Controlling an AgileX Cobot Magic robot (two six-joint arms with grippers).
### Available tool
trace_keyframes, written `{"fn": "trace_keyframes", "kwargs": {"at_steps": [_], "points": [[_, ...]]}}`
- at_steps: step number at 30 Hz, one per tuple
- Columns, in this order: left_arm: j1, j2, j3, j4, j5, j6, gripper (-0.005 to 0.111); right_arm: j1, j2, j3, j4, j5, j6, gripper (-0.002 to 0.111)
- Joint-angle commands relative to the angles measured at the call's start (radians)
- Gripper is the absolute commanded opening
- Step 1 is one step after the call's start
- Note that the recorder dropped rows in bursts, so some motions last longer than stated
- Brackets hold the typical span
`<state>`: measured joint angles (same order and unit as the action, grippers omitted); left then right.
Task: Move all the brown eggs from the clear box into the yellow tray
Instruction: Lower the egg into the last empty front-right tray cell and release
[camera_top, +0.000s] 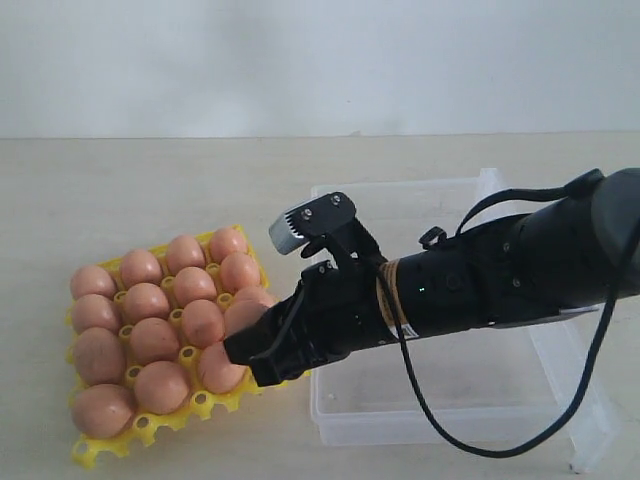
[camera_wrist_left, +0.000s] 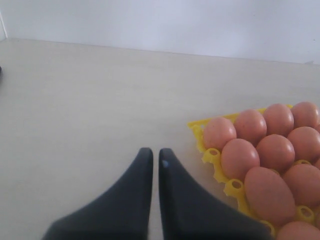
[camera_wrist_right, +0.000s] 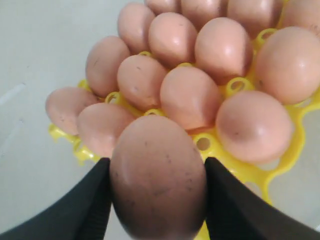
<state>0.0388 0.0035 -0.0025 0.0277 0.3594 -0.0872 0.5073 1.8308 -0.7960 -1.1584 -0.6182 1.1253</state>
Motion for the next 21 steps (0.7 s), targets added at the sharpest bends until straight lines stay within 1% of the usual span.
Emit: {"fn": "trace_keyframes", "kwargs": {"at_steps": [1,4,12,16,21], "points": [[0.003,-0.003,0.003,-0.002,-0.004,0.001,0.004,0.003,-0.003,-0.007,0.153,0.032,-0.122,0.0],[0.003,-0.003,0.003,-0.002,-0.004,0.001,0.004,0.003,-0.003,-0.007,0.222,0.032,-0.143,0.0],[0.003,-0.003,0.003,-0.002,-0.004,0.001,0.004,0.003,-0.003,-0.007,0.196,0.042,-0.142,0.0],[0.003,-0.003,0.003,-0.002,-0.004,0.001,0.004,0.003,0.034,-0.007,0.196,0.051,-0.147,0.0],[0.003,-0.003,0.003,-0.002,-0.004,0.001,0.004,0.003,0.064,-0.007,0.17,-0.02,-0.104,0.0]]}}
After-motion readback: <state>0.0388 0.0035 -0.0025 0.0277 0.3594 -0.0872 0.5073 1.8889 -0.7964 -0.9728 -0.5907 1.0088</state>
